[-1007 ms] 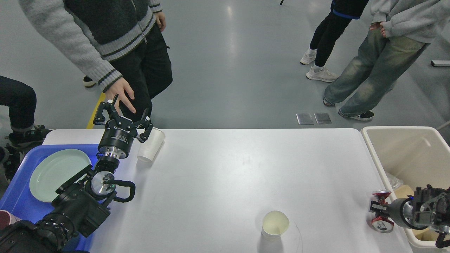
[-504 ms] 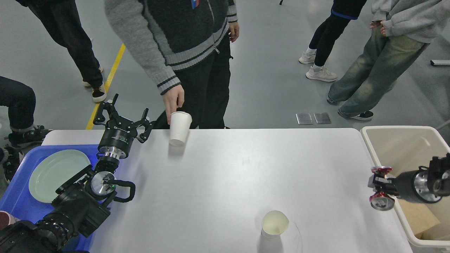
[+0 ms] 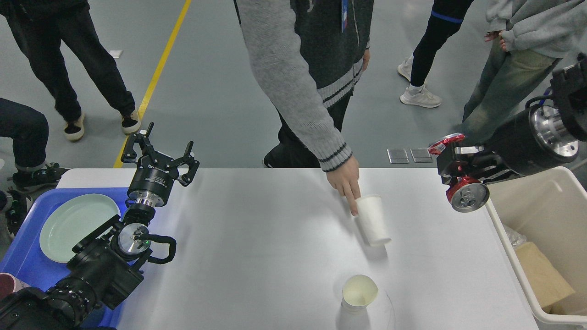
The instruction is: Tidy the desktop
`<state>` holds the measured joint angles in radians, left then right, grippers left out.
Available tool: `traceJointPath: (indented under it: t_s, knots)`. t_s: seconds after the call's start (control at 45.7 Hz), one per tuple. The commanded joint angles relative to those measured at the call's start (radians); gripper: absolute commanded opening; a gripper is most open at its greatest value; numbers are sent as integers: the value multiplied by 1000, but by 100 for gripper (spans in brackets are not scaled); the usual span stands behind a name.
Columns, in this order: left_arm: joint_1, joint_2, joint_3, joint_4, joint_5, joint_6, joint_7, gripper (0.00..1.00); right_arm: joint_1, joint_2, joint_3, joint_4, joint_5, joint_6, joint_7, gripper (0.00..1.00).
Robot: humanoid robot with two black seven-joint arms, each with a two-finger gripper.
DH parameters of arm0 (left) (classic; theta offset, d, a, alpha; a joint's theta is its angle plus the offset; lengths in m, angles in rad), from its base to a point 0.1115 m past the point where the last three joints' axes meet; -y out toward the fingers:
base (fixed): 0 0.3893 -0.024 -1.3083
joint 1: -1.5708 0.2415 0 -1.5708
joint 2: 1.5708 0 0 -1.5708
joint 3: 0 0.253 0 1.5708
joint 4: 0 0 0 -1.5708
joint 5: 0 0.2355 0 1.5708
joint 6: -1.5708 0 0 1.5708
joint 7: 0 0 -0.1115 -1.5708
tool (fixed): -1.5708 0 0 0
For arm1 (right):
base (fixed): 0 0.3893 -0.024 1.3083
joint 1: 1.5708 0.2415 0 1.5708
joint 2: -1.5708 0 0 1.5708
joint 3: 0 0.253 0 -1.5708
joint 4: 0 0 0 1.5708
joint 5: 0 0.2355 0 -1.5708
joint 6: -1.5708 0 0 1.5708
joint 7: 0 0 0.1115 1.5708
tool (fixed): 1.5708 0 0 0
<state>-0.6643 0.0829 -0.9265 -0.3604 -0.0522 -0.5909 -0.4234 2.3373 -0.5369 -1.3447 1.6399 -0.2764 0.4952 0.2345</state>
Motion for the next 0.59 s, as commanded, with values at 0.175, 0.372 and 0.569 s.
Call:
traceJointPath:
  t_s: [0.175, 0.372, 0.569]
  knots:
    - [0, 0, 0, 0, 0, 0, 0, 97, -660, -98, -74, -506, 9, -254, -3, 0]
    - [0, 0, 0, 0, 0, 0, 0, 97, -1163, -89, 50, -949, 98, -477, -9, 0]
    - [0, -2, 0, 0, 0, 0, 0, 97, -1556, 57, 94, -1445, 327, -534, -24, 0]
